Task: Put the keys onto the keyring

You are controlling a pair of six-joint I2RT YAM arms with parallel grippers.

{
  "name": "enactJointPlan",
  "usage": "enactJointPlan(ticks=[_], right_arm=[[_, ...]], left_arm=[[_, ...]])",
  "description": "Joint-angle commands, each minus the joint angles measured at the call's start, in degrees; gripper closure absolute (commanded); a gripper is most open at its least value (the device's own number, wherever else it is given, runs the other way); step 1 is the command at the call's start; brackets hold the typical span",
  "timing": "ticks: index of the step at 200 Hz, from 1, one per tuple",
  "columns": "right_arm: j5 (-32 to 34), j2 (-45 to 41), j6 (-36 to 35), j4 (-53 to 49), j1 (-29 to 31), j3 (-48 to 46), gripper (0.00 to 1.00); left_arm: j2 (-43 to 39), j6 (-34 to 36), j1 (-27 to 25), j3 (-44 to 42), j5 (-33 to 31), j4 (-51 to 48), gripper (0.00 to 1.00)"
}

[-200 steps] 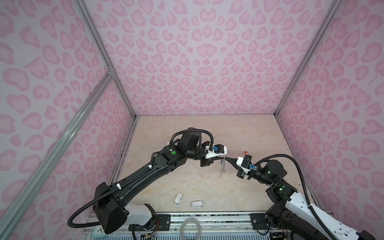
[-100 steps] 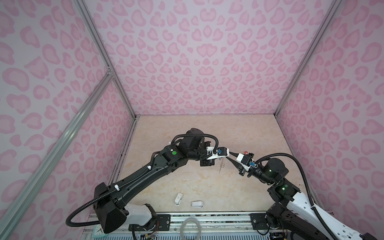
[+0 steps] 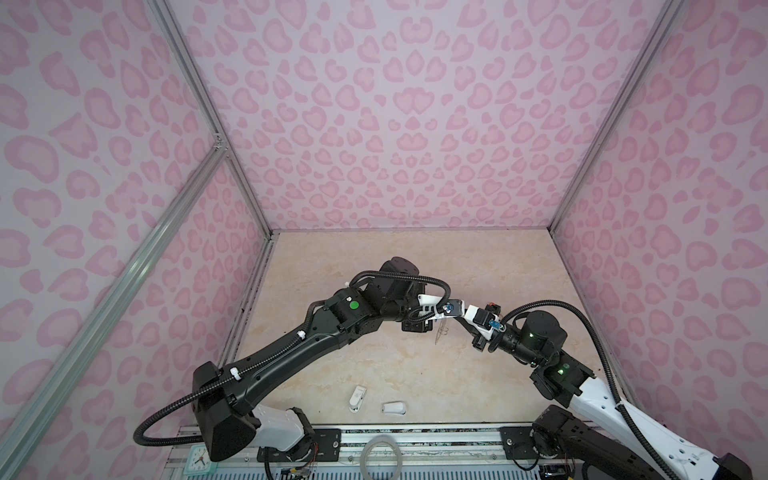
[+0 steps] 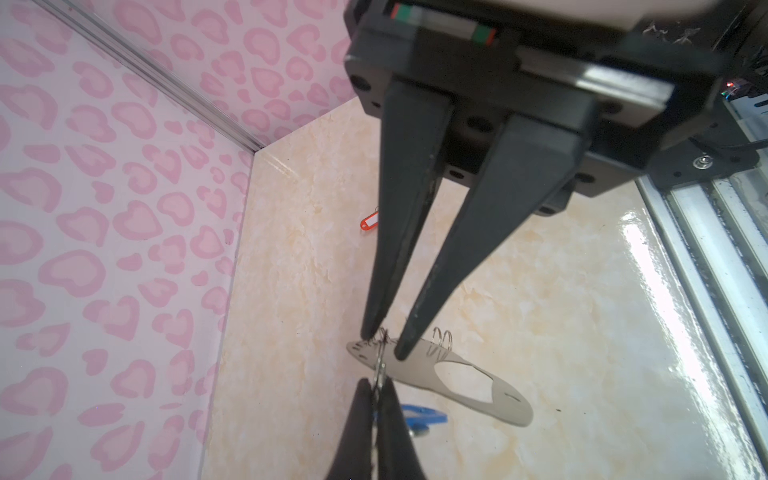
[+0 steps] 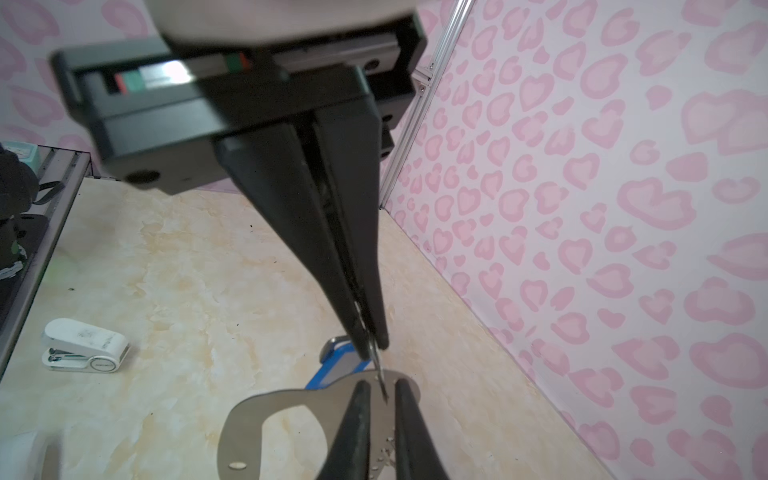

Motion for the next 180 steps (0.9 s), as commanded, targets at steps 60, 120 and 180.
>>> enactJointPlan(ticks=[60,120,180], right_arm=[[-0.3,1.3,1.87,4.17,0.17,0.3,0.86],[-1.55,1.41,3.12,6.4,0.16,-0.44,1.0],[-4.37,0.24,3.64,9.82,0.25,-2.38,1.0]], left_arm=[[-1.24,1.73,-0.18,0.36,2.35,0.17,0.97],[-1.83,-0.23,-0.13,-0.34,2.49,1.41,0.78],[-5.21,-9.03,8.1,-5.79,18.53,6.25,0.65]])
